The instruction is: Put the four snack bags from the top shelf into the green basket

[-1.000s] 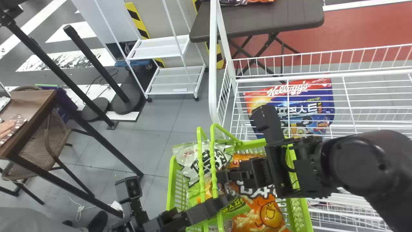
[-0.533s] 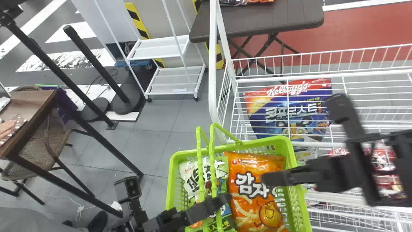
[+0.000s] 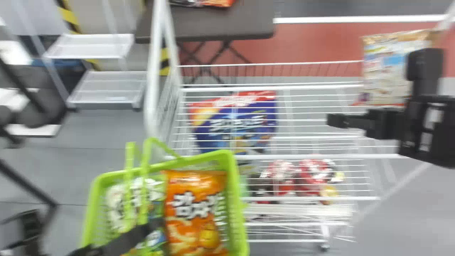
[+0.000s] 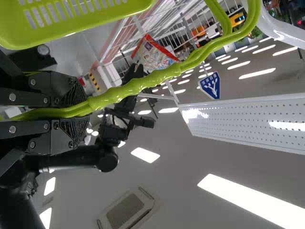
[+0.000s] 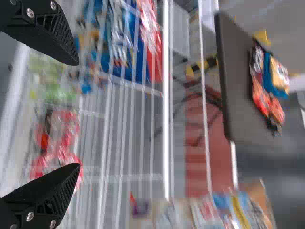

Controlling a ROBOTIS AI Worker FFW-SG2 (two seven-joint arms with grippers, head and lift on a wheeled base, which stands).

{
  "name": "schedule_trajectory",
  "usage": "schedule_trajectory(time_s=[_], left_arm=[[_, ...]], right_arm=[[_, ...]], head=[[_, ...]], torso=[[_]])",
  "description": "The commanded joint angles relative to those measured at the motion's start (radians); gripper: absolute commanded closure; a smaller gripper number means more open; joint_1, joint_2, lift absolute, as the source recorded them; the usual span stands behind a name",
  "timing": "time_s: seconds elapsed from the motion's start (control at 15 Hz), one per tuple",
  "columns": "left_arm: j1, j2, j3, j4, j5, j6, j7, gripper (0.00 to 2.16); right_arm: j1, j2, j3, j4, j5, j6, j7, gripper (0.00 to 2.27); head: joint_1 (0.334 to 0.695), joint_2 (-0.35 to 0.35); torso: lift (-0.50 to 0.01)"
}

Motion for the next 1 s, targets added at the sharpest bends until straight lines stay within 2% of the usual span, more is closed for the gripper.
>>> schedule_trajectory(time_s=[0.0,0.2,0.47,0.53,0.6,0.67,0.8,0.93], left_arm=[[0.0,-0.003,0.001,0.009,0.0,-0.003,-0.01,2.15],[0.002,-0.003,0.01,0.024,0.0,-0.003,-0.01,2.15],[0.003,-0.003,0.025,0.043,0.0,-0.009,-0.01,2.15],[0.003,-0.003,0.027,0.05,0.0,-0.015,-0.01,2.15],[0.003,-0.003,0.028,0.058,0.0,-0.021,-0.01,2.15],[0.003,-0.003,0.03,0.064,0.0,-0.027,-0.01,2.15],[0.002,-0.003,0.028,0.066,0.0,-0.027,-0.01,2.15],[0.0,-0.003,0.028,0.066,0.0,-0.027,-0.01,2.15]], right_arm=[[-0.079,-0.004,0.026,0.163,0.071,-0.138,0.0,0.05],[-0.185,0.003,0.039,0.367,0.148,-0.291,0.004,0.05],[-0.293,0.01,0.082,0.545,0.246,-0.423,0.014,0.11],[-0.312,0.01,0.088,0.568,0.266,-0.423,0.014,0.3],[-0.318,0.013,0.089,0.577,0.275,-0.42,0.014,0.58],[-0.318,0.017,0.091,0.577,0.292,-0.411,0.014,1.03],[-0.321,0.026,0.105,0.577,0.307,-0.358,-0.008,2.13],[-0.329,0.036,0.105,0.577,0.333,-0.331,-0.017,2.26]], head=[[0.695,-0.087],[0.695,-0.14],[0.695,-0.163],[0.695,-0.167],[0.695,-0.168],[0.695,-0.169],[0.695,-0.17],[0.695,-0.171]], torso=[[0.0],[0.0],[0.0],[0.0],[0.0],[0.0],[0.0],[0.0]])
